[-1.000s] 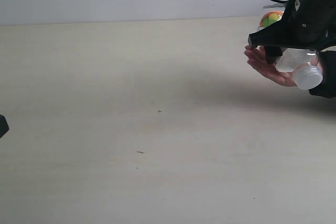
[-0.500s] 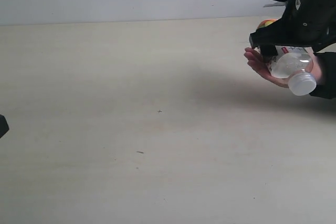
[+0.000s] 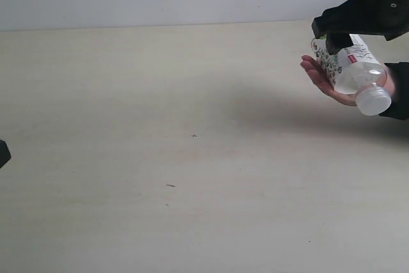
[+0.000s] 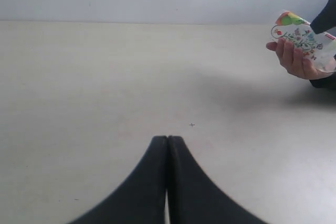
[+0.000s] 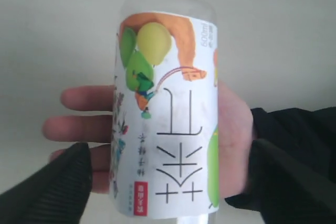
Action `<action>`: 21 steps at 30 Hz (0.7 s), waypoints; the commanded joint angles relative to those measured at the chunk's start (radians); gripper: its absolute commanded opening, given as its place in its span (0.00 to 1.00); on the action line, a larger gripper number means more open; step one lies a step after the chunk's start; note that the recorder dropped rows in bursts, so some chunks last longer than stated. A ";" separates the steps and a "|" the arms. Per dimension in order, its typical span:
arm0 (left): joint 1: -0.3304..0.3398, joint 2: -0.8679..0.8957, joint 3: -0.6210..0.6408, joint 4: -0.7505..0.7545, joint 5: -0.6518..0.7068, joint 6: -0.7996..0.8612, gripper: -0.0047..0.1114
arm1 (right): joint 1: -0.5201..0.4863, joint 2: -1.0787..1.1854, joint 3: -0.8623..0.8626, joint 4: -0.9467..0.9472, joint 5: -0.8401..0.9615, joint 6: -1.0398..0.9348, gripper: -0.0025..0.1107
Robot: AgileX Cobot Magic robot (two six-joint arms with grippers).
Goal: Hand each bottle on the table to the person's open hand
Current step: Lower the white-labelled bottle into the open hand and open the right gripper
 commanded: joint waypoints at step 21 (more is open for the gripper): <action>0.000 -0.006 0.005 -0.008 -0.007 -0.002 0.04 | -0.002 -0.161 0.001 0.431 0.075 -0.312 0.02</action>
